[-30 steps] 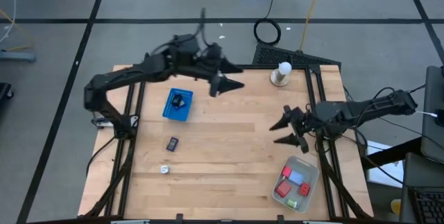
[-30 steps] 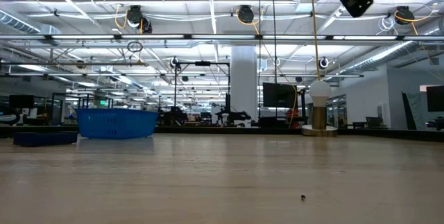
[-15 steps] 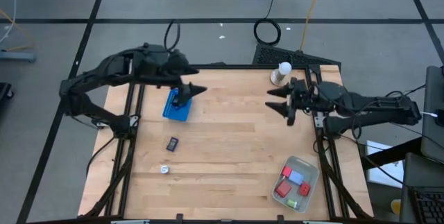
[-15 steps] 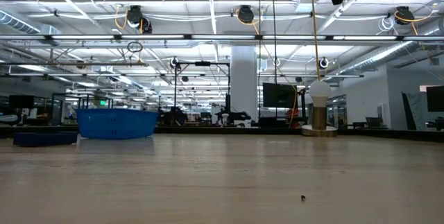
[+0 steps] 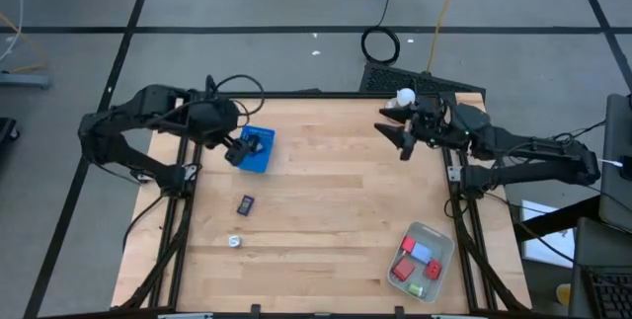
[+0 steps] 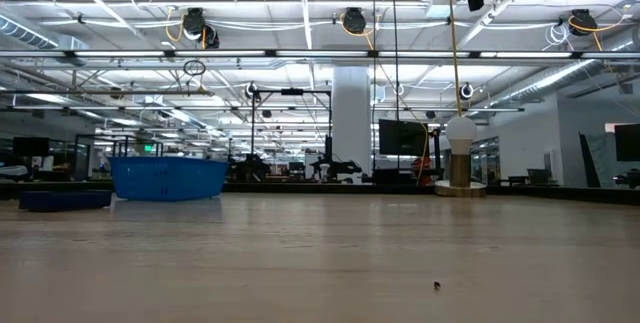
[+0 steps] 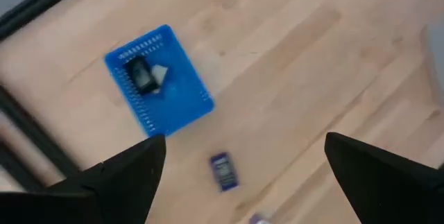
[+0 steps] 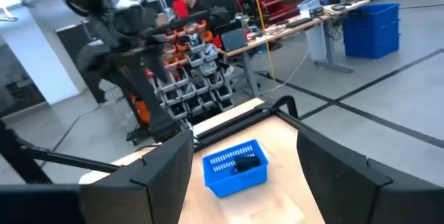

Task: Pick & Place Office items
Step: Put the dark blue digital timer into the blue bin

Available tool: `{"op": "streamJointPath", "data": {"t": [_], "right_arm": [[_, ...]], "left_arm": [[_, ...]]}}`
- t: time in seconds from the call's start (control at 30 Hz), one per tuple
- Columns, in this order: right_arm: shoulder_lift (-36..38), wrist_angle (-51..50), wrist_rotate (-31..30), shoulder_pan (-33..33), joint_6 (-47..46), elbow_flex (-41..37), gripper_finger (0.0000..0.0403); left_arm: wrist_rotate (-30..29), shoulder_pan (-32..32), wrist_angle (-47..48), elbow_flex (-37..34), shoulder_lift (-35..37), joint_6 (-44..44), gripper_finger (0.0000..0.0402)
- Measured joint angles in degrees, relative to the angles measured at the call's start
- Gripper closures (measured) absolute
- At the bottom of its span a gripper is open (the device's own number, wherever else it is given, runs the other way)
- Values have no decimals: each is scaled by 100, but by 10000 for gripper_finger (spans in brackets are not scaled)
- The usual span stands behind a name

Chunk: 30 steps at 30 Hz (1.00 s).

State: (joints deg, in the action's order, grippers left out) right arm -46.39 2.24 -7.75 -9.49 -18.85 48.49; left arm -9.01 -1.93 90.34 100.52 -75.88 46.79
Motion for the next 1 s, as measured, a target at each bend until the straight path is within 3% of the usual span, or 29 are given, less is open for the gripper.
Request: {"op": "streamJointPath", "data": {"t": [0.3,0.6,1.0], "right_arm": [[-101,-35,25,-145,0,0,151],[-134,-129,30,-143,-38,0,151],[-132,-259,351,-141,-214,0,151]], "left_arm": [[389,439,-35,-21,-5,1364,5],[453,780,-45,-178,-400,1764,5],[1079,855,-15,-2005,-528,2082,5]]}}
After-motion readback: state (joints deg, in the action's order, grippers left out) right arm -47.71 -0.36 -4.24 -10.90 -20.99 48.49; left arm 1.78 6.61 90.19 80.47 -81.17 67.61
